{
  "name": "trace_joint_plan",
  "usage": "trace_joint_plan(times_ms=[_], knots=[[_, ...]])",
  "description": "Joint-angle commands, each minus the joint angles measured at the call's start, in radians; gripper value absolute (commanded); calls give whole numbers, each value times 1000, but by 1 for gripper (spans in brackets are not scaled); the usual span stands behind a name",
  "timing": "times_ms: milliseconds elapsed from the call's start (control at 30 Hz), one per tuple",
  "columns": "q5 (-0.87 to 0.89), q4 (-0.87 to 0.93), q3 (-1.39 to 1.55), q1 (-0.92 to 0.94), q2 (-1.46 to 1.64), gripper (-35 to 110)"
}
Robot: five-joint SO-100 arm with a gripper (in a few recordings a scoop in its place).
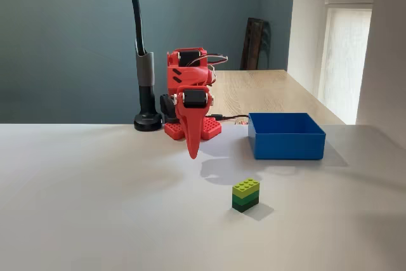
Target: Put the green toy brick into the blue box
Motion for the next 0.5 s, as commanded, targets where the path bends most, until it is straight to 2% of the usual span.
trace_joint_plan(times_ms=[0, 467], knots=[[-8, -5, 12, -6, 15, 0], [-14, -5, 12, -9, 15, 0]])
